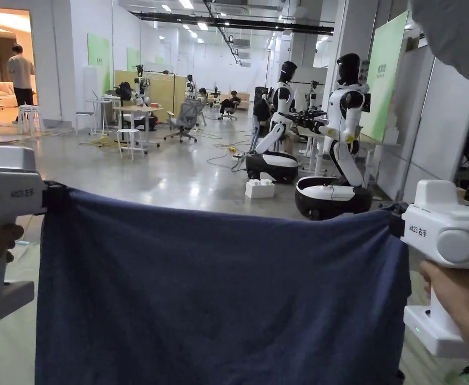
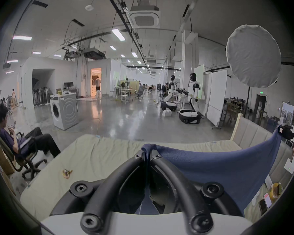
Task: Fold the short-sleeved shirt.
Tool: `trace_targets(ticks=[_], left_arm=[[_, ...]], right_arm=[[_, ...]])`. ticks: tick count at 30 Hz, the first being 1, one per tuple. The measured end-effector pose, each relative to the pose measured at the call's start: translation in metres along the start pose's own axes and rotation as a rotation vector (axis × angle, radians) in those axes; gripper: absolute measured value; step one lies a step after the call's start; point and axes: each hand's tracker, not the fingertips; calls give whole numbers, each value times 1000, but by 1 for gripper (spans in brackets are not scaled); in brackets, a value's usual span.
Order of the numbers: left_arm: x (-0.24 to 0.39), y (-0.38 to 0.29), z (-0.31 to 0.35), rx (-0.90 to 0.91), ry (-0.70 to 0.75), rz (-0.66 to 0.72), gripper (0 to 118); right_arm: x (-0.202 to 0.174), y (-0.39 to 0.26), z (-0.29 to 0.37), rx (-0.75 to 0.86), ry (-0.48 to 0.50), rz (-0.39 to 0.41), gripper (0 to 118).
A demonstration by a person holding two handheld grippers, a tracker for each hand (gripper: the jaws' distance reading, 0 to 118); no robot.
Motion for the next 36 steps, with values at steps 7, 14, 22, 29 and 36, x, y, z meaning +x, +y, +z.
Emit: trace_targets(ticks=[7, 14, 22, 29, 36], left_arm=[[2, 58, -18, -4, 16, 20, 4], [3, 97, -43, 61, 49, -19, 4], [0, 106, -75, 110, 59, -17, 4], [6, 46, -82, 35, 54, -28, 4], [6, -32, -63, -39, 20, -6, 4]], right_arm=[[-8, 60, -21, 70, -26, 6, 3], [-12, 101, -52, 113, -52, 19, 3], [-11, 99, -73, 147, -61, 52, 3], [-14, 35, -79, 67, -36, 41, 3], [-18, -37, -51, -20, -24, 41, 3]])
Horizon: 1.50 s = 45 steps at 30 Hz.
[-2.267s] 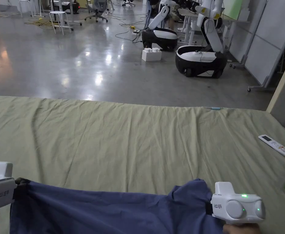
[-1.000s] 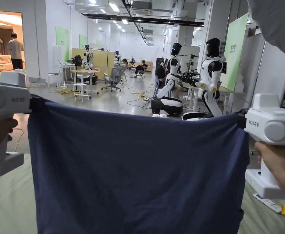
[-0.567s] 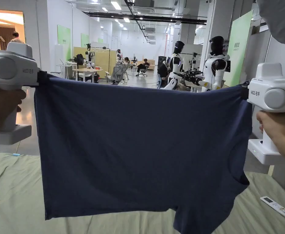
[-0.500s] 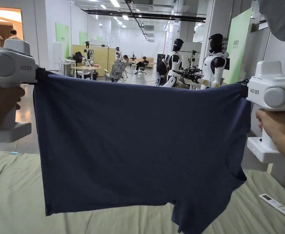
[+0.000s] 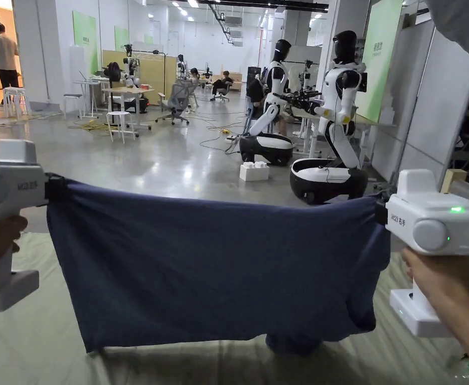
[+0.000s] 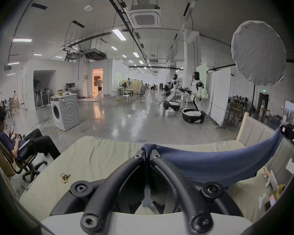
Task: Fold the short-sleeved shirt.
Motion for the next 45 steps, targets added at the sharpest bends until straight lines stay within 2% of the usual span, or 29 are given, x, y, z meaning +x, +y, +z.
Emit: trace_targets(ticks=[10, 14, 17, 23, 28, 30, 32, 35, 37, 41, 45], left_arm=[[-20, -64, 71, 22, -28, -29, 4], [-23, -91, 108, 44, -31, -57, 4], [-35, -113, 133, 39, -31, -33, 4], [-45, -173, 182, -23, -38, -53, 4], [-53, -234, 218, -119, -42, -40, 4], [-56, -260, 227, -161, -41, 16, 4], [-54, -286, 230, -240, -23, 6, 4], [-56, -323, 231, -339, -13, -7, 4], [-53, -344, 226, -412, 6, -25, 4], [-53, -367, 218, -555, 8, -11, 4], [-55, -376, 204, -627, 10, -60, 4]], right_arm=[[6, -43, 83, 28, 30, -2, 3], [1, -59, 125, 58, 27, 39, 3], [-2, -80, 158, 30, 24, 22, 3], [-5, -132, 219, -45, 49, 44, 3], [-12, -185, 261, -186, 78, 102, 3], [-15, -207, 275, -228, 78, 77, 3], [-19, -230, 283, -354, 115, 39, 3], [-27, -258, 292, -403, 126, 98, 3], [-32, -285, 291, -534, 143, 62, 3], [-41, -316, 286, -668, 135, 146, 3], [-42, -330, 283, -748, 131, 126, 3]])
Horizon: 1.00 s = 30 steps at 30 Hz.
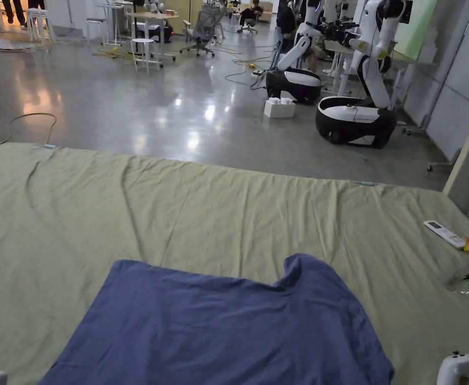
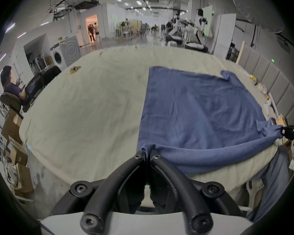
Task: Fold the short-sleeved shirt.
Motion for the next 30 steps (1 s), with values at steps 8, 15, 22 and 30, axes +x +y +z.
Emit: trace_targets(ticks=[8, 15, 22, 30], left_arm=[[-3, -3, -13, -86, -10, 1, 4], [-1, -19, -26, -140, -14, 13, 5], [1, -26, -12, -63, 20, 56, 33], [17, 13, 20, 248, 41, 116, 52]], right_arm=[[-4, -4, -11, -79, -2, 16, 4], [-8, -19, -23, -155, 7, 15, 6], [-8, -23, -7, -97, -16, -16, 63], [-10, 32, 28, 285, -27, -111, 96]])
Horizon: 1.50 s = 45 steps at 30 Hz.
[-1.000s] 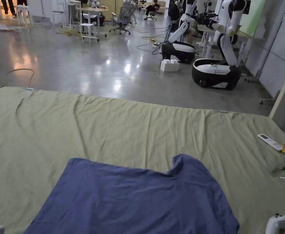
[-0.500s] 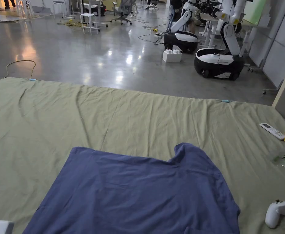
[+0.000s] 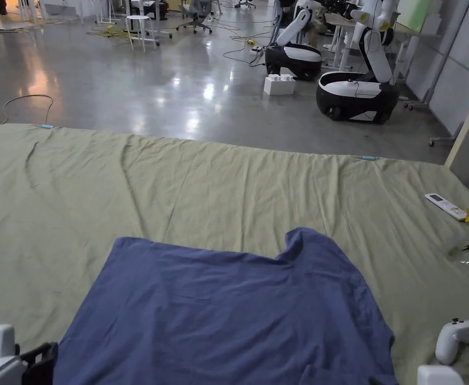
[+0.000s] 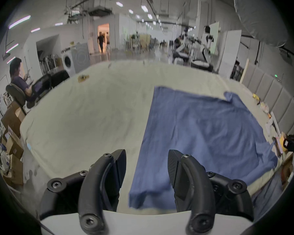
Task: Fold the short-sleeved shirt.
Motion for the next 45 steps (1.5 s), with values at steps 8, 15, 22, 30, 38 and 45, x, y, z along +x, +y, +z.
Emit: trace_targets(ticks=[8, 15, 22, 30, 38, 45], left_arm=[[74, 47, 27, 297, -102, -50, 35], [107, 63, 55, 510, -105, -46, 13], [117, 69, 59, 534, -88, -91, 3], [90, 65, 45, 366, -114, -27, 3], [24, 29, 29, 62, -105, -11, 3], [-24, -21, 4, -191, -14, 29, 26]], right_arm=[[-40, 57, 3, 370, -37, -82, 88], [-61, 81, 24, 589, -25, -101, 32], [-64, 83, 25, 577, -38, -106, 1], [-64, 77, 13, 535, -26, -120, 1], [-71, 68, -7, 464, 22, -81, 1], [-80, 60, -20, 402, 59, -65, 1]])
